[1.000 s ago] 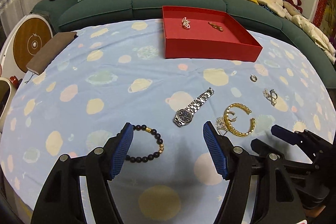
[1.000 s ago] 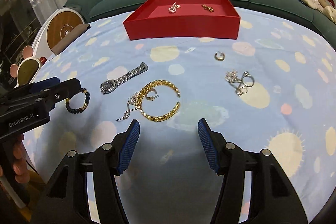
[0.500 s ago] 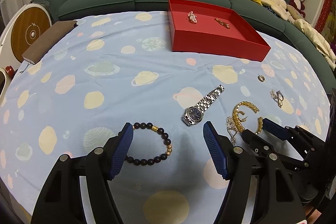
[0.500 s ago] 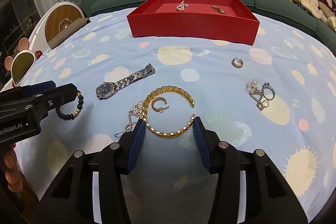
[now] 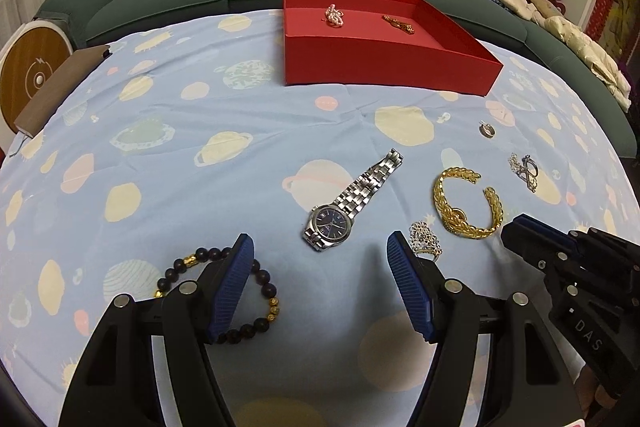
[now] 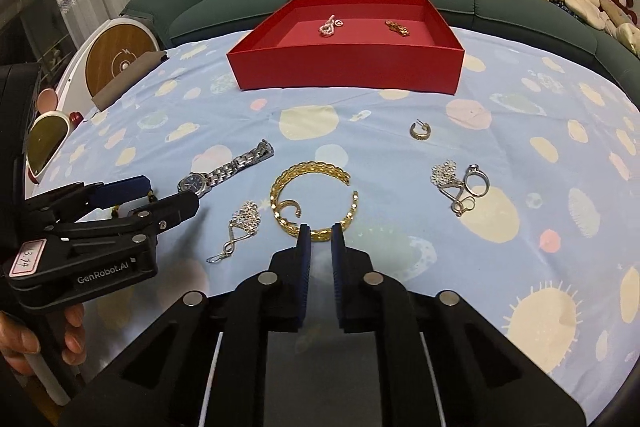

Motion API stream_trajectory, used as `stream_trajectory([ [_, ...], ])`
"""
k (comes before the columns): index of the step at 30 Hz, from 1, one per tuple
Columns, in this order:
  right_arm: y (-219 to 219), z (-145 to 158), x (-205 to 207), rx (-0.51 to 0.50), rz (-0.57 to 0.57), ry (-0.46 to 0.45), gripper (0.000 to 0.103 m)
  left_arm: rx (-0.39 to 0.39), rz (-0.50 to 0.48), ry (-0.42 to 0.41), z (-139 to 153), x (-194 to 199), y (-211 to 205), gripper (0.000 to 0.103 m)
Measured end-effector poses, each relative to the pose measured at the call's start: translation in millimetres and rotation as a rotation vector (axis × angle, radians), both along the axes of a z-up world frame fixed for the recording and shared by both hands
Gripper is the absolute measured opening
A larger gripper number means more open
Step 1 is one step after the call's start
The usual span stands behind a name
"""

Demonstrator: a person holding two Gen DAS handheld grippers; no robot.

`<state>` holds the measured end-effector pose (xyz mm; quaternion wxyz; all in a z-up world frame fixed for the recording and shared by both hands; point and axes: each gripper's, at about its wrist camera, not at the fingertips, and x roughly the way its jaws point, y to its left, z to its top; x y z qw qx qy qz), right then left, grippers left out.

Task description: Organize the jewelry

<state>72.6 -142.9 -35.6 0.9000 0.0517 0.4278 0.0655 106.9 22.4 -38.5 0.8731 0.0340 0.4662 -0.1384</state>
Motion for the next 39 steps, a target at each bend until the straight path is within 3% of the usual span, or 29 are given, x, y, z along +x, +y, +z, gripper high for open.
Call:
stream_trajectory([
  [6,-7,-11,2,0.011,-0.014,0.035,0.012,0.031,-0.004,-0.009,-9,9,-7,0.066],
  [8,-8,-8,3,0.019,-0.018,0.026,0.028,0.036,-0.005,-0.018,-9,11,-8,0.063],
  [10,-8,-4,2,0.026,-0.027,0.01,0.038,0.045,-0.011,-0.032,-9,12,-10,0.054],
  [11,-7,-3,2,0.03,-0.027,0.009,0.038,0.047,-0.019,-0.039,-9,12,-12,0.05],
  [13,-5,-3,3,0.032,-0.021,0.015,0.039,0.046,-0.035,-0.046,-8,12,-13,0.03],
  [22,4,-8,9,0.066,-0.036,0.043,0.047,-0.04,-0.063,-0.023,1,9,-9,0.008],
  [26,9,-11,15,0.071,-0.055,0.047,0.054,-0.07,-0.061,-0.008,3,7,-5,0.007],
  [33,16,-12,22,0.041,-0.081,0.03,0.054,-0.092,-0.056,0.005,2,7,-2,0.007],
  [36,14,-12,24,0.031,-0.085,0.026,0.049,-0.099,-0.057,0.012,1,7,-1,0.008],
  [39,11,-12,22,0.028,-0.083,0.023,0.047,-0.104,-0.043,0.029,-1,7,1,0.013],
])
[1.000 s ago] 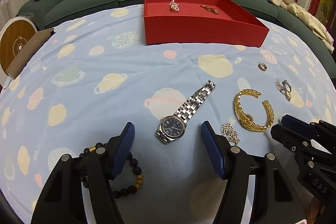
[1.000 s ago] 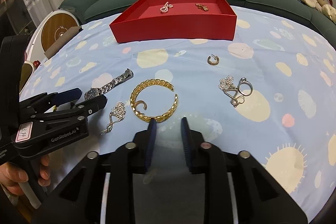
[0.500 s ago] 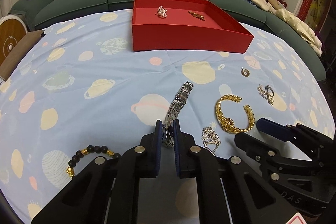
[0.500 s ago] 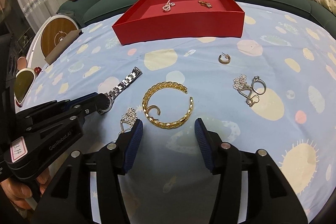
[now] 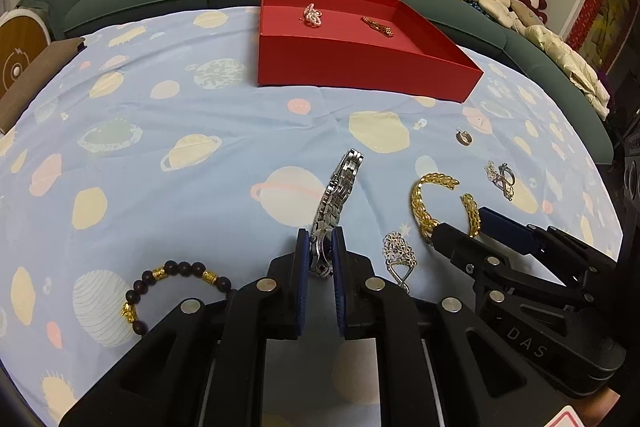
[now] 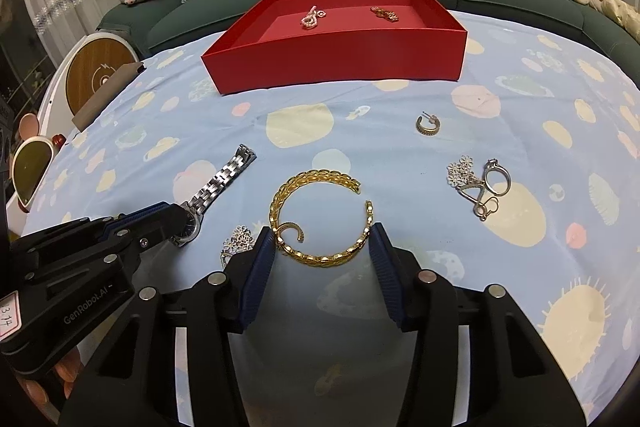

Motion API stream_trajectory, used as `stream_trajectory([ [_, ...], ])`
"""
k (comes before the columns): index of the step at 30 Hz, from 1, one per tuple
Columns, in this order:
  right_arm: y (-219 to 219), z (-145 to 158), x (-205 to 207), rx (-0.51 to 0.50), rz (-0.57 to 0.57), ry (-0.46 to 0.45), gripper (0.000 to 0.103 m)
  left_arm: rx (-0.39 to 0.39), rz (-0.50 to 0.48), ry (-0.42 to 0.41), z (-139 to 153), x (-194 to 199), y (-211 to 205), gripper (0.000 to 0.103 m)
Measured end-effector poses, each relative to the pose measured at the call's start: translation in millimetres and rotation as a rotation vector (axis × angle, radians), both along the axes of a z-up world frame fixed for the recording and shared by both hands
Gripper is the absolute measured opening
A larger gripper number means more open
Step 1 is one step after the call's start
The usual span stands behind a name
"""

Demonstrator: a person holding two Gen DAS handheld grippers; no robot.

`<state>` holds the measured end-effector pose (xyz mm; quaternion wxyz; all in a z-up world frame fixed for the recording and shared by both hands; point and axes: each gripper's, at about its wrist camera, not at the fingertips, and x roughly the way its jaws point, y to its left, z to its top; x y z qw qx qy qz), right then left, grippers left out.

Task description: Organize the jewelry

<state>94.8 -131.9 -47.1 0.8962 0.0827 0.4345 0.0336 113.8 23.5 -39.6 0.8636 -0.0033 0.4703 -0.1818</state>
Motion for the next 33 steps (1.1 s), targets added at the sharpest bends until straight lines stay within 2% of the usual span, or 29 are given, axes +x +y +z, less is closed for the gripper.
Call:
stream_trajectory([
  [1,-1,0,-1,-0.004,0.0,-0.002,0.047,0.0,0.003,0.009,-2,0,0,0.017],
  [2,-3,1,-2,-0.006,-0.003,-0.004,0.047,0.0,0.004,0.016,-4,0,1,0.025],
  [7,-12,7,-8,0.012,-0.009,-0.016,0.047,0.029,-0.017,-0.019,-3,-6,-10,0.048],
  [13,-17,12,-12,0.011,-0.005,-0.025,0.046,0.077,-0.019,-0.064,-6,-6,-19,0.046],
  [14,-19,11,-12,0.009,-0.006,-0.022,0.046,0.079,-0.018,-0.068,-6,-6,-20,0.042],
  [16,-21,9,-12,0.009,-0.011,-0.016,0.046,0.089,-0.02,-0.079,-7,-6,-21,0.027],
  [18,-24,7,-12,0.012,-0.015,-0.007,0.046,0.082,-0.02,-0.078,-7,-5,-19,0.021],
  [24,-31,1,-12,0.024,-0.043,0.016,0.047,0.048,-0.014,-0.059,-6,-5,-15,0.021],
  [25,-30,1,-12,0.023,-0.044,0.016,0.049,0.04,-0.012,-0.054,-5,-5,-14,0.021],
  [28,-28,0,-11,0.003,-0.044,0.009,0.064,0.015,-0.008,-0.041,-3,-5,-13,0.021],
  [31,-24,-3,-10,-0.035,-0.038,-0.001,0.063,0.001,-0.01,-0.042,1,-7,-13,0.021],
  [33,-23,-2,-9,-0.061,-0.039,-0.003,0.054,-0.011,-0.01,-0.042,4,-9,-12,0.021],
])
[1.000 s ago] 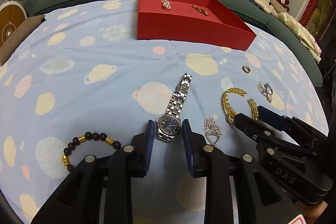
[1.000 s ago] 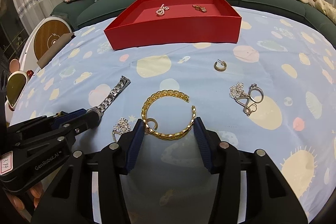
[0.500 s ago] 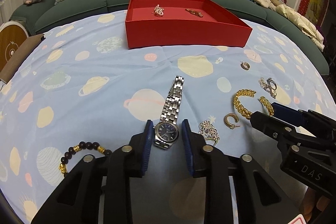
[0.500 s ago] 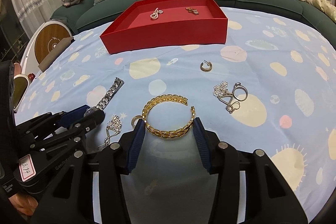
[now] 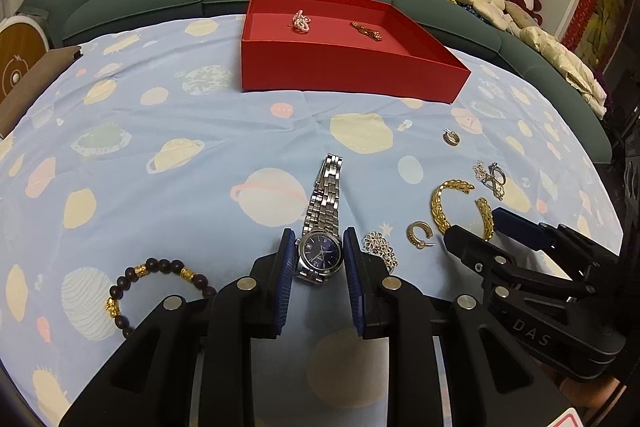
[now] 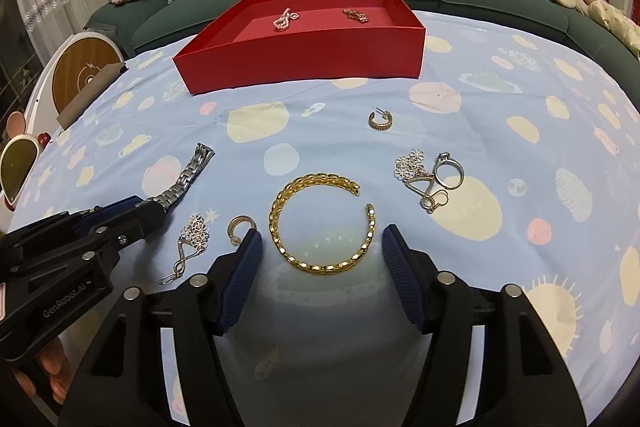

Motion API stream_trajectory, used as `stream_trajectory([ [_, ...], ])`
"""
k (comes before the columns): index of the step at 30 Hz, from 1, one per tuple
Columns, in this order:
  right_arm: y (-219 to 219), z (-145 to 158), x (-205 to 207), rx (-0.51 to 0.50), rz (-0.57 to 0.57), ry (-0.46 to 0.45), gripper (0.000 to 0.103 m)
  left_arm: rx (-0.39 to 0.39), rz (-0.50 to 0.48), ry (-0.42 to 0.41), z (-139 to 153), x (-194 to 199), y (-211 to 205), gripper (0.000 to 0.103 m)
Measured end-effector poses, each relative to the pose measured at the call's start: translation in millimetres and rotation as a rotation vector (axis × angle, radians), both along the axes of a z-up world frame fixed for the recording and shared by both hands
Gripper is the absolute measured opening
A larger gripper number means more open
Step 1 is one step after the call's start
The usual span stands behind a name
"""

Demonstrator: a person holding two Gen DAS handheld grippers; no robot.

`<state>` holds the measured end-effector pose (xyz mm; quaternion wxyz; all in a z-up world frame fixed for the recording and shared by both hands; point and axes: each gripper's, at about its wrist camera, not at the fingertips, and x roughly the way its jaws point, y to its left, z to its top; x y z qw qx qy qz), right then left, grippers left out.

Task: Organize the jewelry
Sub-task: 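Carry the silver watch and gold bangle over the red box and release both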

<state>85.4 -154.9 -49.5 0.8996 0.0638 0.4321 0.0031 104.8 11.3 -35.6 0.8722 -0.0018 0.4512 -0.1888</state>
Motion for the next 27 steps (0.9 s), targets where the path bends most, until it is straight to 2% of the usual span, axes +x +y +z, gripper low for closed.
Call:
stream_trajectory([
  [1,0,0,0,-0.004,0.002,0.0,0.051,-0.005,0.0,0.0,2,-1,1,0.021],
  [7,-4,8,-4,0.014,-0.003,-0.024,0.05,-0.033,0.0,-0.005,16,-4,2,0.021],
  [18,-17,69,-12,0.078,-0.007,-0.151,0.05,-0.098,0.019,-0.068,74,-1,0,0.021],
  [23,-31,119,16,0.077,0.005,-0.212,0.05,-0.105,0.024,-0.154,118,23,-2,0.021],
  [27,-40,150,61,0.046,0.025,-0.256,0.05,-0.102,0.028,-0.211,148,66,-7,0.021],
])
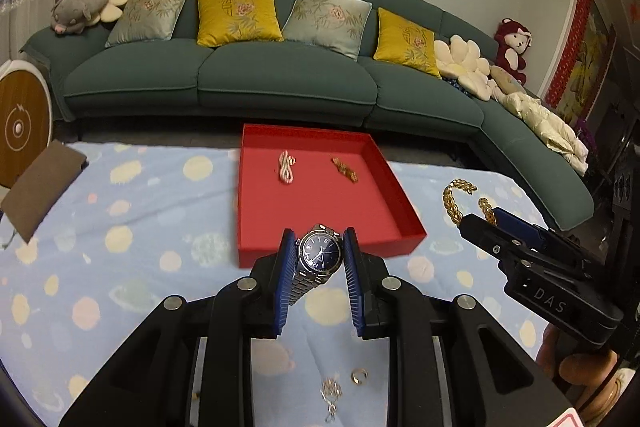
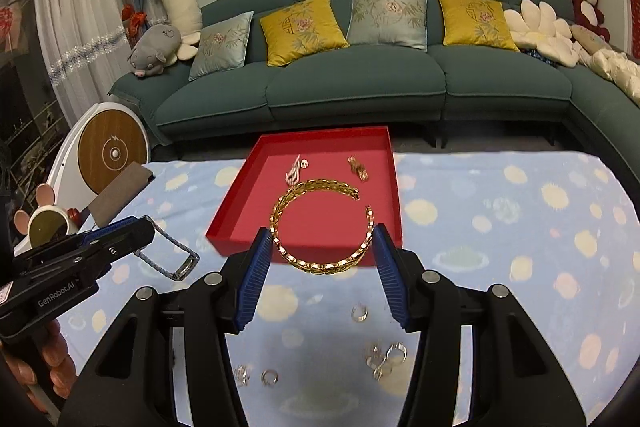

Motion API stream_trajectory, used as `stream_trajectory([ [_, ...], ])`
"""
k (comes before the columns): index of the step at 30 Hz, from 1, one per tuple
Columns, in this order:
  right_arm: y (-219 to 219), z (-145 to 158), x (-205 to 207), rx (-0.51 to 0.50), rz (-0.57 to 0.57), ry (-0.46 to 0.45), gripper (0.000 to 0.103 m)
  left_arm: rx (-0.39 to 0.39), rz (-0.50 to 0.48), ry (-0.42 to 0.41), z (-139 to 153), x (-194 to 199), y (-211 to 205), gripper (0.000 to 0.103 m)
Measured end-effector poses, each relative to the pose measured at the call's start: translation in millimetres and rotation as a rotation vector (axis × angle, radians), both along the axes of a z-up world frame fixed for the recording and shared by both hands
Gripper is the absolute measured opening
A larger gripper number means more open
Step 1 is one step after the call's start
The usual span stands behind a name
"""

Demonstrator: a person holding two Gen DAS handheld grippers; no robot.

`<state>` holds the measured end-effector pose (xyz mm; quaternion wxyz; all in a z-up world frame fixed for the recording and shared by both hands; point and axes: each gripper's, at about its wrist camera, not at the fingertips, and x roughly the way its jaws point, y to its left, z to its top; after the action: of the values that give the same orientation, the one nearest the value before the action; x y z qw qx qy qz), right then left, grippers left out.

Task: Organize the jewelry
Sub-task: 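Carry the silver watch and gold bangle over the red box and release both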

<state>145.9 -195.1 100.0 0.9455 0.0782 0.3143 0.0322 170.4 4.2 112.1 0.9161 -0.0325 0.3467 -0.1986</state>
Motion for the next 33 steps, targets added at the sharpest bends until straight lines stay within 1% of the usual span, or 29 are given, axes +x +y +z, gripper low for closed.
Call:
stream_trajectory([
  [3,-5,2,41,0.004,0.008,0.001,0.05,0.022,0.013,-0.042,10,37,-11,0.021],
  [6,-5,-11,78,0.012,0.012,0.013,0.05,0.032,0.029,-0.052,5,77,-23,0.021],
  [8,-5,-24,101,0.021,0.019,0.041,0.05,0.04,0.036,-0.035,-7,101,-29,0.021],
  [11,-4,-47,130,0.023,0.027,0.083,0.05,0.04,0.053,0.033,-38,137,-34,0.021],
  [15,-7,-74,155,0.036,0.019,0.123,0.05,0.055,0.085,0.095,-75,167,-36,0.021],
  [19,-11,-100,170,0.052,0.023,0.17,0.05,0.064,0.088,0.131,-98,182,-37,0.021],
  [22,-13,-113,176,0.051,0.021,0.196,0.051,0.072,0.078,0.129,-106,186,-38,0.021],
  [26,-6,-118,177,-0.009,0.023,0.183,0.051,0.068,0.078,0.145,-112,187,-38,0.022],
  [29,-7,-116,176,0.006,0.019,0.186,0.053,0.051,0.11,0.143,-107,185,-34,0.023],
  [30,-11,-111,174,0.011,0.015,0.179,0.053,0.03,0.115,0.137,-103,181,-30,0.024],
  [31,-13,-105,171,0.014,0.009,0.167,0.053,0.007,0.12,0.133,-95,178,-25,0.027],
  [33,-18,-81,161,0.016,0.002,0.132,0.053,-0.036,0.13,0.125,-77,169,-14,0.031],
])
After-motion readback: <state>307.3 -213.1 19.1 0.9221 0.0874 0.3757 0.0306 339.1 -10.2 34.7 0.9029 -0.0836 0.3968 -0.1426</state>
